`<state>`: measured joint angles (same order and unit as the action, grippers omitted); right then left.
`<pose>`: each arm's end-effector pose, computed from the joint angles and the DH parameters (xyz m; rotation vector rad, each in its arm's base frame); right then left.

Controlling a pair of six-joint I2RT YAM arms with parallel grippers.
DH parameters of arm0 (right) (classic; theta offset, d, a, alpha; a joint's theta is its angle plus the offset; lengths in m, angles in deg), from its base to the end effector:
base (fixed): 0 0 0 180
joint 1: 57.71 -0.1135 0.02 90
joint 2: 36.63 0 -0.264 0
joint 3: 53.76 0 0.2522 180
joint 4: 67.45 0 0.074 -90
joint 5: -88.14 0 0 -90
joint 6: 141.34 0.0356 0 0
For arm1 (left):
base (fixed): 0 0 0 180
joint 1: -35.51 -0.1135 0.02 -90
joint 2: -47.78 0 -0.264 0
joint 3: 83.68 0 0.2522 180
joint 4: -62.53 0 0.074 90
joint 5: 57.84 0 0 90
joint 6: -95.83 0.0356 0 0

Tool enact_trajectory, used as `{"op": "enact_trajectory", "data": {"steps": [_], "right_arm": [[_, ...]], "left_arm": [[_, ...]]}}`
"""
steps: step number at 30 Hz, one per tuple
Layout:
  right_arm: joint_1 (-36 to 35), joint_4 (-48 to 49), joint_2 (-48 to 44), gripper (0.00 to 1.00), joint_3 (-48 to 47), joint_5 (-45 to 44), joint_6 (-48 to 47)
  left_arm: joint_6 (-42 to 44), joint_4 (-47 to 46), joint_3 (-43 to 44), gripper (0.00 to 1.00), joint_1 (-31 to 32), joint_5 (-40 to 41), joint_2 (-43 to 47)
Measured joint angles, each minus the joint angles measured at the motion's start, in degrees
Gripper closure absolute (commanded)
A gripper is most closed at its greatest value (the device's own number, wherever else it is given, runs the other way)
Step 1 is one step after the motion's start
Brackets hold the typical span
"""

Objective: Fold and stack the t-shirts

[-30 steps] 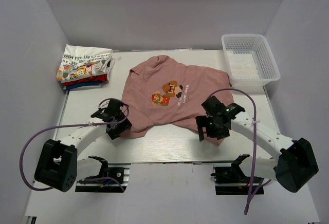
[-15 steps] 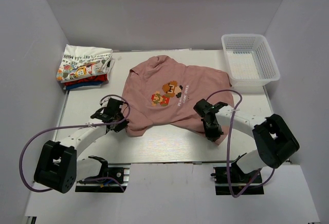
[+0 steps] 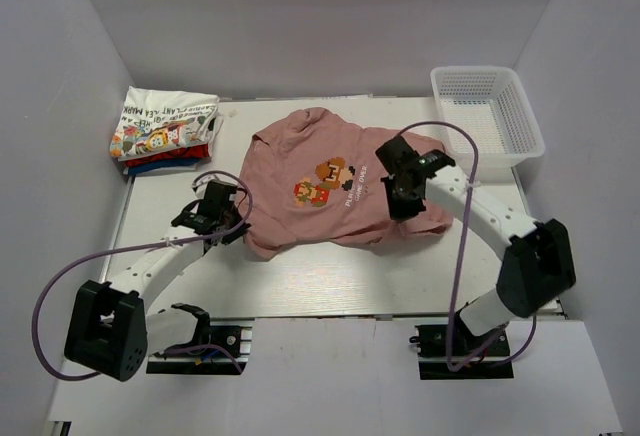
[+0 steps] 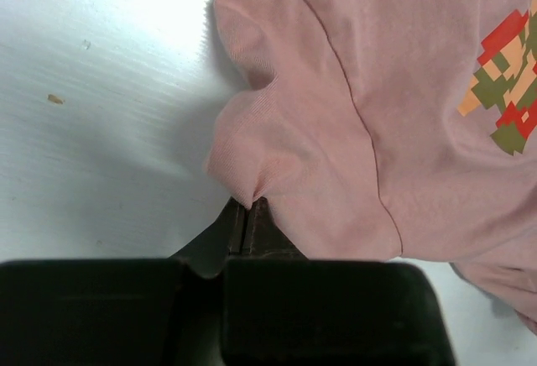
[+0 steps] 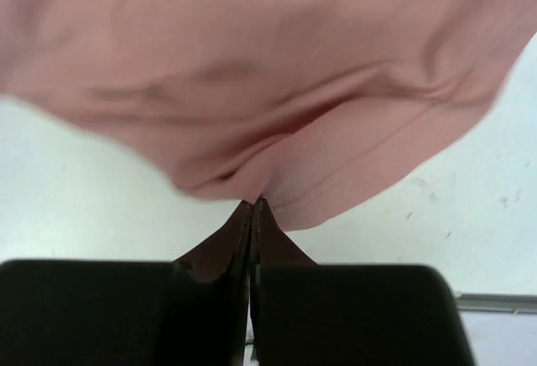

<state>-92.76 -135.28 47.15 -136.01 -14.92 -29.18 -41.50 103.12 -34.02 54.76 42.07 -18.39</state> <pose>0.2353 0.1553 0.2675 -0.2488 2.7072 -0.0362 0.2044 -0.0649 0.1917 -0.6847 2.4678 -0.2294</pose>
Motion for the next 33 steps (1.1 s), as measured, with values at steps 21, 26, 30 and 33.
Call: {"op": "enact_trajectory", "data": {"steps": [21,26,30,33], "right_arm": [[14.99,11.15,35.82,0.39,-32.44,-5.6,-22.4],[16.79,10.62,35.71,0.37,-33.86,-5.88,-22.97],[17.9,12.31,30.34,0.34,-27.21,0.5,-22.08],[18.62,12.81,26.62,0.34,-22.58,6.05,-22.62]], "left_arm": [[3.45,3.67,14.49,1.0,0.0,4.85,-13.33],[4.04,5.75,18.43,1.0,0.0,5.97,-17.4],[4.59,6.75,19.34,1.0,0.0,6.23,-18.4],[4.98,7.56,19.37,1.0,0.0,6.27,-18.53]]}}
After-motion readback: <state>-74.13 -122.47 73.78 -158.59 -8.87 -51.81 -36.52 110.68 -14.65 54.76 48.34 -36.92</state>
